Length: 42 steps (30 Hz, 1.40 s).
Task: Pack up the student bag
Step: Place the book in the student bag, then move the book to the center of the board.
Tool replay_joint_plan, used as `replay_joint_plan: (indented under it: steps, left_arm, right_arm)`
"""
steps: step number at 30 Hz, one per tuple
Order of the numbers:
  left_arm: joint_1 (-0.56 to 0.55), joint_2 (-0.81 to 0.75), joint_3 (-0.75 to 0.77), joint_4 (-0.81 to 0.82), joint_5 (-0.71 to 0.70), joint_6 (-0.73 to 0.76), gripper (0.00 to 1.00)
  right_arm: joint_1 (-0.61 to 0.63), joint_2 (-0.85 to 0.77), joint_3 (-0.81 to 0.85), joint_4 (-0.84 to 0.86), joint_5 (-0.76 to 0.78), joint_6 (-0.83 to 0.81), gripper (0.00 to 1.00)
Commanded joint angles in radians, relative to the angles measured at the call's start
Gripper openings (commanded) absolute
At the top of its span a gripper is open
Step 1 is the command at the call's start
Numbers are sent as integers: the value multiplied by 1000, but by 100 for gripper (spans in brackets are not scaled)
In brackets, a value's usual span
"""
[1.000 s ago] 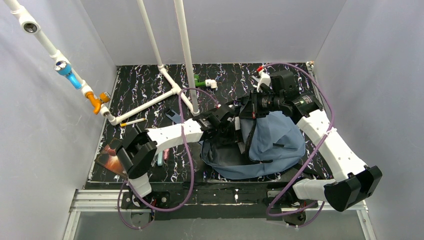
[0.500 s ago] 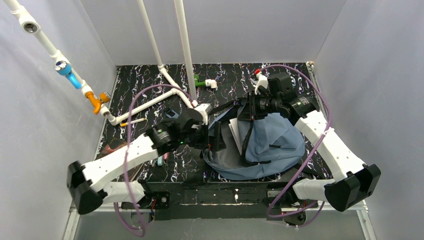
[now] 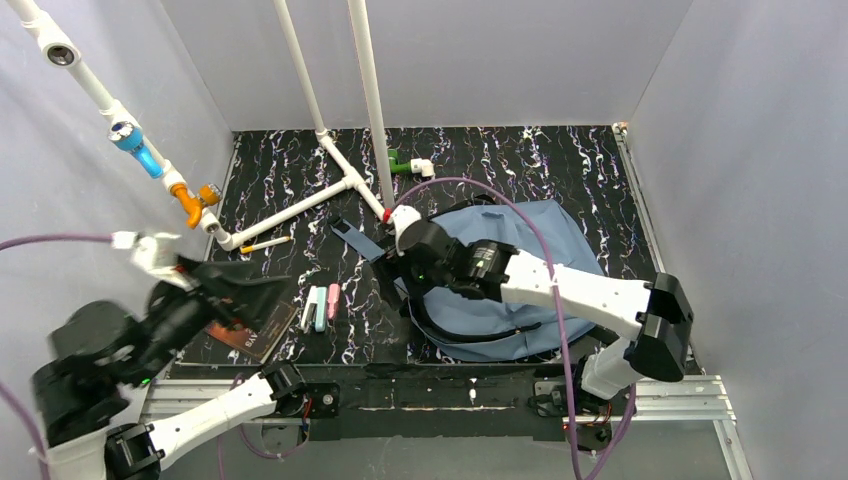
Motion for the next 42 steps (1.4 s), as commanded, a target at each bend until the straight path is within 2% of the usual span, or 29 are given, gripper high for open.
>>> replay_joint_plan:
  steps: [1,4,6,12,15,18,21,23,25,29,33,42]
  left_arm:
    - [4,-22,111,-161,-166,80,98]
    - [4,6,210,-227,-188,95,98]
    - [4,22,240,-252,-208,90,98]
    - [4,63,215,-269,-229,67,98]
    - [4,92,213,-275,-219,81,98]
    - [4,127,246,-296,-200,91,98]
    - [4,146,257,-315,-176,92,98]
    - [4,139,236,-314,-156,85,98]
    - [4,135,213,-313,-132,84,98]
    - [4,133,181,-323,-104,73,98]
    - [3,124,160,-320,-90,62,98]
    - [3,124,31,-315,-147,-10,98]
  right_arm:
    - [93,50,121,108,338,-106,98]
    - [154,121,206,148,381,-190,98]
    - [171,181,244,181,344,-226,98]
    - [196,439,368,303,247,-156,98]
    - [231,597,474,362,228,-230,98]
    - [239,746,612,364,193,-271,93]
    - [239,849,716,382,164,-294,81]
    - [239,908,773,393,142,-308,79]
    - [239,961,835,395,130,-321,79]
    - [237,1048,908,419,164,-339,98]
    - [236,1139,1009,385,169,-380,98]
    - [236,1214,1045,385,207,-490,98]
